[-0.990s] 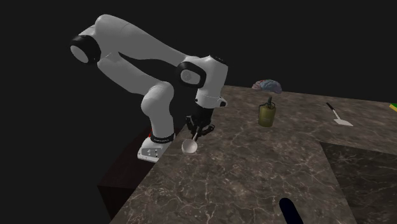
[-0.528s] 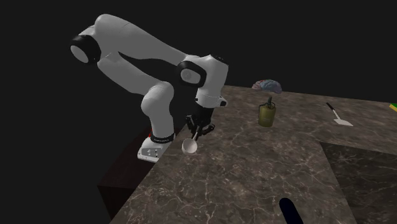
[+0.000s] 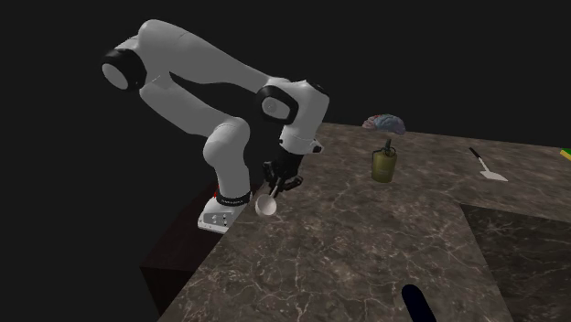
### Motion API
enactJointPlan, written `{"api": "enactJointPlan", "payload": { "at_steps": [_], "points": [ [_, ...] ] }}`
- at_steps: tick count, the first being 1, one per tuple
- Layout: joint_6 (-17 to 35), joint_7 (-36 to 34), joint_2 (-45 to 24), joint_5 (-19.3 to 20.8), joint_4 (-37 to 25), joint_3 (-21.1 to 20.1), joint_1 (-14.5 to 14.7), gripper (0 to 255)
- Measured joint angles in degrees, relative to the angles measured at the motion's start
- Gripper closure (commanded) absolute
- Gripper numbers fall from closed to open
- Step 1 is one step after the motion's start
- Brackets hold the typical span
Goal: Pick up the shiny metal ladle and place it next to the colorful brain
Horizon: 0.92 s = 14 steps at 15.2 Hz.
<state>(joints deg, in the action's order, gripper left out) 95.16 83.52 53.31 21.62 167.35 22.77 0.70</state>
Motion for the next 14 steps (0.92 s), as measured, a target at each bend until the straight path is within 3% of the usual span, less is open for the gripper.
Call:
{"api": "enactJointPlan", "payload": {
  "at_steps": [6,10,13,14],
  "points": [
    [-6.4,0.3,-0.1,-2.7,-1.1,-0.7,0.1,255],
    [-6.3,0.6,-0.1,-3.0,-2.9,-1.2,0.2,255],
    [-11.0,0.4,-0.1,-5.0,-4.3,-1.5,0.1,255],
    [-11.0,1.5,-0.1,-3.8,-4.9,-1.6,0.1,255]
  ]
}}
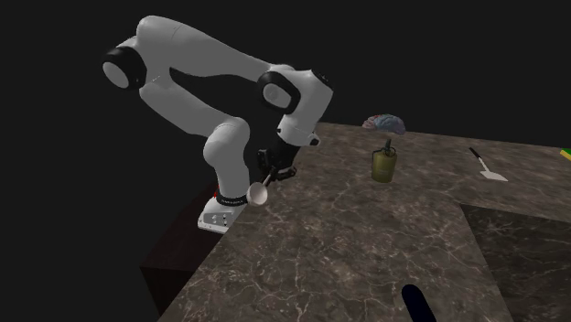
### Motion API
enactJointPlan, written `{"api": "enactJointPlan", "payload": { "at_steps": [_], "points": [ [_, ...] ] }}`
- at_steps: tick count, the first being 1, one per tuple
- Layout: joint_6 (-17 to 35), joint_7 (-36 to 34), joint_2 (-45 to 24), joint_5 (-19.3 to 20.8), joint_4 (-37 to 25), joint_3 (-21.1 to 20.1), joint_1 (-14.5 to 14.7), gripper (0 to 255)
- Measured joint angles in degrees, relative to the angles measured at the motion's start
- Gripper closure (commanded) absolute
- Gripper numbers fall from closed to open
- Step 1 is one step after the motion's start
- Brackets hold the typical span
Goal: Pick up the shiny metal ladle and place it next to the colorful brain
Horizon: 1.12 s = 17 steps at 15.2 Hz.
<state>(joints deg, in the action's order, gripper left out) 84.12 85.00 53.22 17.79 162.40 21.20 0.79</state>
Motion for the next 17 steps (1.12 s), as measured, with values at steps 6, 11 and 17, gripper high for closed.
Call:
{"api": "enactJointPlan", "payload": {
  "at_steps": [6,11,17],
  "points": [
    [-4.6,1.4,0.0,-0.2,-4.1,-1.8,0.2,255],
    [-4.4,-3.5,-0.9,-6.1,-11.6,-7.7,1.9,255],
    [-1.0,-11.1,-2.1,-14.0,-12.8,-16.4,4.1,255]
  ]
}}
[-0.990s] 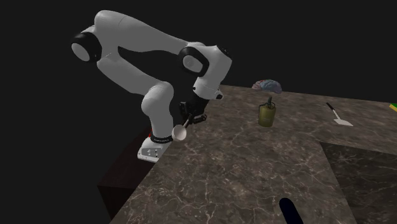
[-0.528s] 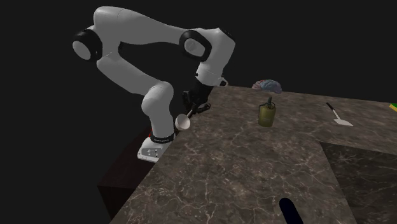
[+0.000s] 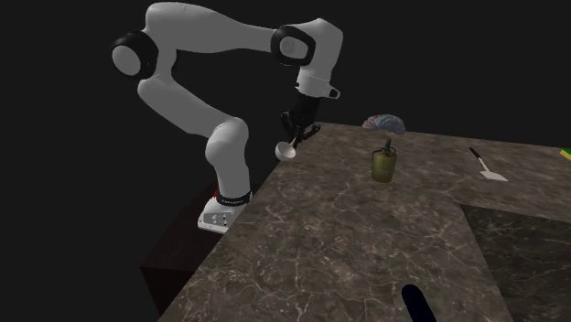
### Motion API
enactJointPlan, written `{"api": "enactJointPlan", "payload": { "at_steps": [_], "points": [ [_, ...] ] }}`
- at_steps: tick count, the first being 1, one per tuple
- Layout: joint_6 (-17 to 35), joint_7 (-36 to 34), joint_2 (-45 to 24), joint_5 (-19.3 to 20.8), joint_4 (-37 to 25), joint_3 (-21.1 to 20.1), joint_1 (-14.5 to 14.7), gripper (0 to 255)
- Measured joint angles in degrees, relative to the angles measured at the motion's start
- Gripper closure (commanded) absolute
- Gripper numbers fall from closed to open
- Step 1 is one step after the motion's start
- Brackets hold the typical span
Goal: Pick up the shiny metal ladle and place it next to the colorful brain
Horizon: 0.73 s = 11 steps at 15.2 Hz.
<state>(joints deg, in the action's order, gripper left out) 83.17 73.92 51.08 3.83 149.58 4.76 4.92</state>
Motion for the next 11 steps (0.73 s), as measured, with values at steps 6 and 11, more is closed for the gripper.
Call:
{"api": "enactJointPlan", "payload": {
  "at_steps": [6,11],
  "points": [
    [4.8,-6.7,-2.7,-7.3,-3.2,-7.9,2.0,255],
    [7.4,-12.8,-5.9,-12.8,-7.8,-15.1,4.1,255]
  ]
}}
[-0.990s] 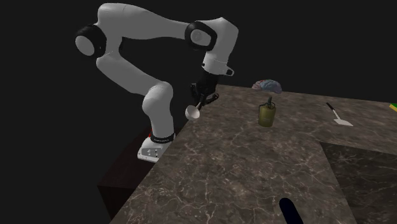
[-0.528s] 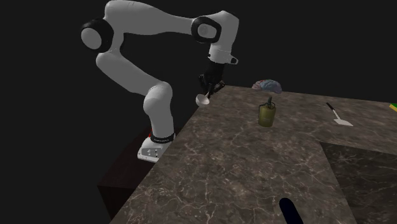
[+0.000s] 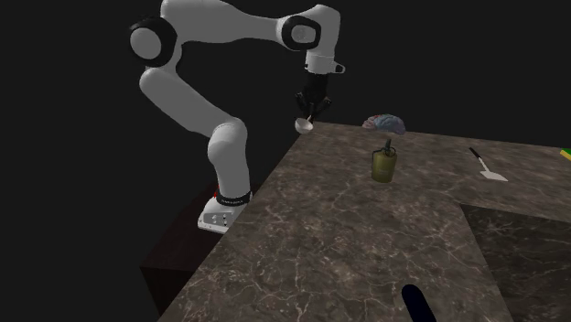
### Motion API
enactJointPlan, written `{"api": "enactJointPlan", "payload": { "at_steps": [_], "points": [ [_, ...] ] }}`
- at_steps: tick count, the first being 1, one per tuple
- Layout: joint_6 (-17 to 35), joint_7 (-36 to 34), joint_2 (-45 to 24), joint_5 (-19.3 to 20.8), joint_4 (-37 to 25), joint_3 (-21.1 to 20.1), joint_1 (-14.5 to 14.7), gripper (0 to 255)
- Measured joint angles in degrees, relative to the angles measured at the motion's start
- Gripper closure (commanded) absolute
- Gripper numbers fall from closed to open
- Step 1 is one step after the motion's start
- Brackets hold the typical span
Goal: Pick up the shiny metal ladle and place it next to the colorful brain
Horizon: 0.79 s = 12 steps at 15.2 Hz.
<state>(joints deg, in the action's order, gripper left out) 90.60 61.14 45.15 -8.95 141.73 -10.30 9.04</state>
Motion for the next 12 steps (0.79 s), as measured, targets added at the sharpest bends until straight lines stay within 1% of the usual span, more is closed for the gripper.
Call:
{"api": "enactJointPlan", "payload": {
  "at_steps": [6,12],
  "points": [
    [4.1,-6.9,-9.6,-3.5,-6.8,-7.1,1.4,255],
    [6.9,-14.3,-21.1,-3.9,-16.5,-13.7,1.6,255]
  ]
}}
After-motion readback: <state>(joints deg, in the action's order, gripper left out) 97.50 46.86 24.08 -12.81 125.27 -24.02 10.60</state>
